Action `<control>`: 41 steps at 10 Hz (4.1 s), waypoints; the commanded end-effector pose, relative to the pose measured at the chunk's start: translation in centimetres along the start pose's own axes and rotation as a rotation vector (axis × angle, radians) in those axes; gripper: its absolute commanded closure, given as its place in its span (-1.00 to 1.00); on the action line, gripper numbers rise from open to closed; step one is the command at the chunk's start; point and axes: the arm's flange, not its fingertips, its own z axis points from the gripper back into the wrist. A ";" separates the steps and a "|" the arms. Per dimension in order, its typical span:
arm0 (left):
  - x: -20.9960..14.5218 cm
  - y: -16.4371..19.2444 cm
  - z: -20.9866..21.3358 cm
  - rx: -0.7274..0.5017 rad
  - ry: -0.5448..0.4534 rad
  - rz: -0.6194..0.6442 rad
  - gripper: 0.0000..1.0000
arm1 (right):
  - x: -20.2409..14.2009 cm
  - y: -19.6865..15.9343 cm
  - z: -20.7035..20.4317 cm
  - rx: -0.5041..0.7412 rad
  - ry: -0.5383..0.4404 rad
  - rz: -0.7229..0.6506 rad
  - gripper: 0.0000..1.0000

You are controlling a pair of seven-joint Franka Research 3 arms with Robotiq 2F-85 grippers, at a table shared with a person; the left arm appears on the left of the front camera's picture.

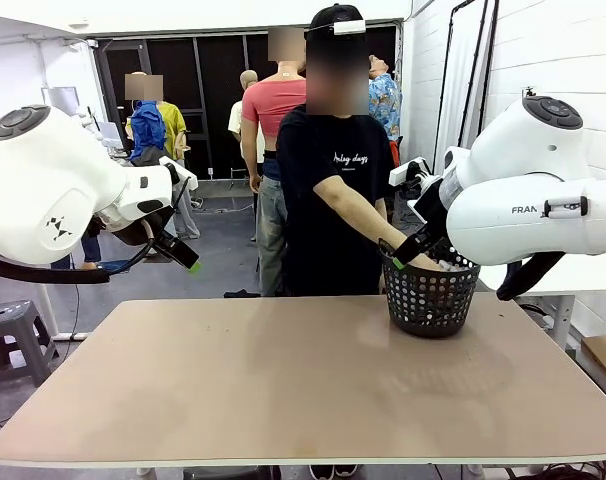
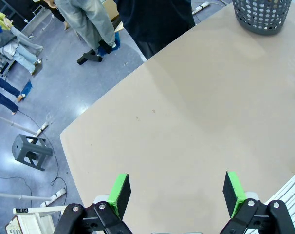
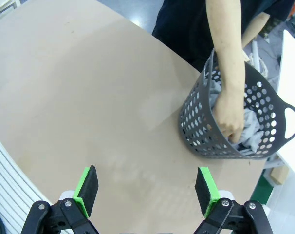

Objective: Fold the training pants.
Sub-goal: Grab both ends of the Training pants handed by a person.

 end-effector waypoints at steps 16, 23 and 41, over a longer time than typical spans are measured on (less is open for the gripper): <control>0.0 0.0 0.0 -0.001 0.000 -0.001 -1.00 | 0.0 0.0 -0.1 0.002 0.002 -0.001 -1.00; 0.0 0.0 0.0 -0.001 0.000 -0.001 -1.00 | 0.0 0.0 -0.1 0.002 0.002 -0.001 -1.00; 0.0 0.0 0.0 -0.001 0.000 -0.001 -1.00 | 0.0 0.0 -0.1 0.002 0.002 -0.001 -1.00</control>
